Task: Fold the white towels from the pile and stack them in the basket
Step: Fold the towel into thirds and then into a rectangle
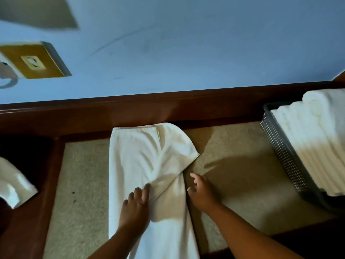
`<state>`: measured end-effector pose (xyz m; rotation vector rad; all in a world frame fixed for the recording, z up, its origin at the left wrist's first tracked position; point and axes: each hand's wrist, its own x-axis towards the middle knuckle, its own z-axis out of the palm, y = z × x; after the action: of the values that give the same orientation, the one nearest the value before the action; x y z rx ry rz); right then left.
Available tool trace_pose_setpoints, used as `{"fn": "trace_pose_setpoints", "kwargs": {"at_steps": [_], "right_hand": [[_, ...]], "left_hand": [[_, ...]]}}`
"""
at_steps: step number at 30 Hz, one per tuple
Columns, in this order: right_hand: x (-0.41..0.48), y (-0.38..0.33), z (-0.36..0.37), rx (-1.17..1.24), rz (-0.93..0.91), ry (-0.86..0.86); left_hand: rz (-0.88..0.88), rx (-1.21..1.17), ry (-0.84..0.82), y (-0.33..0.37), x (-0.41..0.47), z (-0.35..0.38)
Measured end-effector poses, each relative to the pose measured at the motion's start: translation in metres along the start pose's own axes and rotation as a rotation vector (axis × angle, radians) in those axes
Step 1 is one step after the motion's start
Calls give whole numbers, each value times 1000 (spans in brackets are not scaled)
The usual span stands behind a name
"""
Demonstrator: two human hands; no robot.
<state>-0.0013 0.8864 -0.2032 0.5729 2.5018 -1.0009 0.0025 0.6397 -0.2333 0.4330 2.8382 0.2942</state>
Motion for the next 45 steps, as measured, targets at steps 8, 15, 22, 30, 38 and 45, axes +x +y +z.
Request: {"fn": "trace_pose_setpoints", "kwargs": {"at_steps": [8, 15, 22, 30, 38, 45], "right_hand": [[66, -31, -7, 28, 50, 112], [100, -66, -3, -118, -132, 107], [128, -104, 12, -535, -455, -46], [142, -111, 25, -802, -288, -141], [46, -83, 50, -637, -368, -200], [-59, -45, 65, -619, -305, -313]], "left_hand": [[-416, -643, 104, -12, 135, -46], [-516, -788, 239, -33, 203, -70], [-711, -869, 293, -112, 207, -45], [-861, -1229, 262, -138, 222, -39], [-751, -1088, -210, -92, 111, -57], [-857, -977, -31, -78, 8, -28]]}}
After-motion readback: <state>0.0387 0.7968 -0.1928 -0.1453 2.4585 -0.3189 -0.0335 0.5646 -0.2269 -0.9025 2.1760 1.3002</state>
